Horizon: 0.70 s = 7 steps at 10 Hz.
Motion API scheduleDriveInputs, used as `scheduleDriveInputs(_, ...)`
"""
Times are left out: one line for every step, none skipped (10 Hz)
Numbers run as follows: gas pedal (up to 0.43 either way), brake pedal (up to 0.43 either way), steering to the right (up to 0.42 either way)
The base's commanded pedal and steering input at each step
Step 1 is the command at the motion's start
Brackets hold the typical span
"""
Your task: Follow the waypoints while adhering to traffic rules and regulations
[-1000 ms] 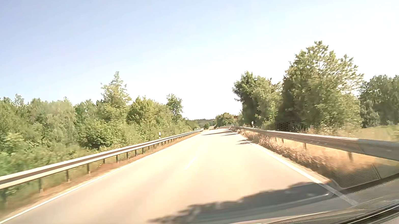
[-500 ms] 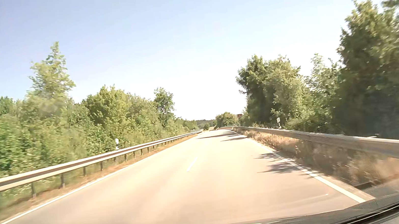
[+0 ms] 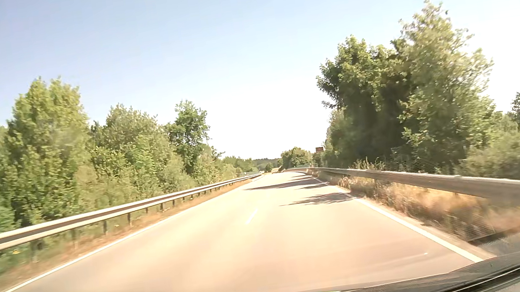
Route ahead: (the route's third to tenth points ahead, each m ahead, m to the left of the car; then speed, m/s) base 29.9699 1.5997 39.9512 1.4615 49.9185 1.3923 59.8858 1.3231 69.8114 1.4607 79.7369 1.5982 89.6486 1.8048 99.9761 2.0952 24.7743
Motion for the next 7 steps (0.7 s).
scheduleDriveInputs(0.197, 0.0, 0.0)
scheduleDriveInputs(0.197, 0.0, 0.0)
scheduleDriveInputs(0.197, 0.0, 0.0)
scheduleDriveInputs(0.197, 0.0, 0.001)
scheduleDriveInputs(0.197, 0.0, 0.002)
scheduleDriveInputs(0.189, 0.0, 0.003)
scheduleDriveInputs(0.169, 0.0, 0.003)
